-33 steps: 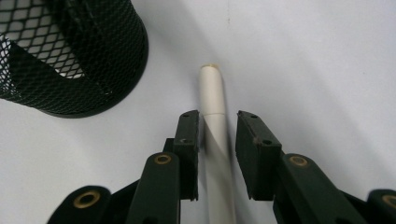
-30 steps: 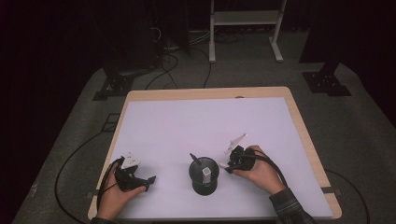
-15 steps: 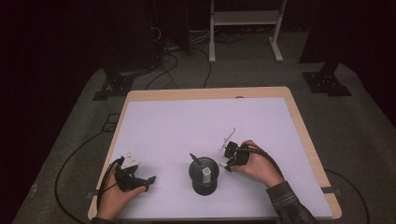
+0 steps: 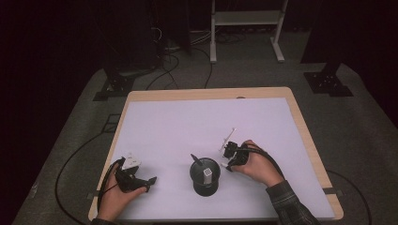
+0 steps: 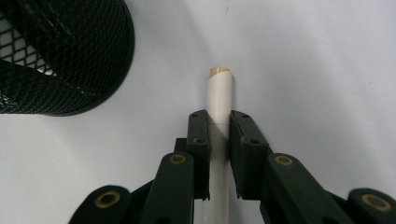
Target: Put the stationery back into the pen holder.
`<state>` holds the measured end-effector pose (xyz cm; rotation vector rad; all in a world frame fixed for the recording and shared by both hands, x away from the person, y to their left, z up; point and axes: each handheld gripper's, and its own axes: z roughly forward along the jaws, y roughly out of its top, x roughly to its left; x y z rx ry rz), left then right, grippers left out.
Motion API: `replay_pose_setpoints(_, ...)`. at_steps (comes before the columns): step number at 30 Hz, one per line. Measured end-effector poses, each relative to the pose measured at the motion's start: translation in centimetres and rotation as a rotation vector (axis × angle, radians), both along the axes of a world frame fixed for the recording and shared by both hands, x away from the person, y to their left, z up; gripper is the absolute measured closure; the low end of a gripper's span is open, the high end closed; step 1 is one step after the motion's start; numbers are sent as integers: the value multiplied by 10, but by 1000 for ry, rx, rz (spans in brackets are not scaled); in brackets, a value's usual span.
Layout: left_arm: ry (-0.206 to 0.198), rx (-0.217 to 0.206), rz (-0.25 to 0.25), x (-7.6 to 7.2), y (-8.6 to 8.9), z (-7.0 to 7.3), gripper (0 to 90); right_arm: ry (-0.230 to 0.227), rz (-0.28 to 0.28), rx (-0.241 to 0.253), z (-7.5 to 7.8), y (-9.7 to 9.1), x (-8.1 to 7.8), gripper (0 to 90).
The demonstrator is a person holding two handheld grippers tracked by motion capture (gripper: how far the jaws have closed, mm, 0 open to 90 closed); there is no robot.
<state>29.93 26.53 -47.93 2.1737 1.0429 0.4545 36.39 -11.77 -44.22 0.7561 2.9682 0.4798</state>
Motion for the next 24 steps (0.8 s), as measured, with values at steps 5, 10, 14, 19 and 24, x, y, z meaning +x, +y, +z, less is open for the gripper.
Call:
replay_pose_setpoints(5,0,0,0,0,0,0,0,-12,-5,32,-1,-4,-1,784)
replay_pose_setpoints(10,1,-1,0,0,0,0,0,-2,-16,64,-2,-8,-1,784)
replay_pose_setpoints(14,1,-1,1,0,0,0,0,-20,-29,77,1,-11,-1,784)
replay_pose_setpoints(19,1,-1,0,0,0,0,0,-42,-58,141,11,-19,0,785)
replay_pose_setpoints(24,0,-3,1,0,0,0,0,-58,-88,203,20,-27,-2,785)
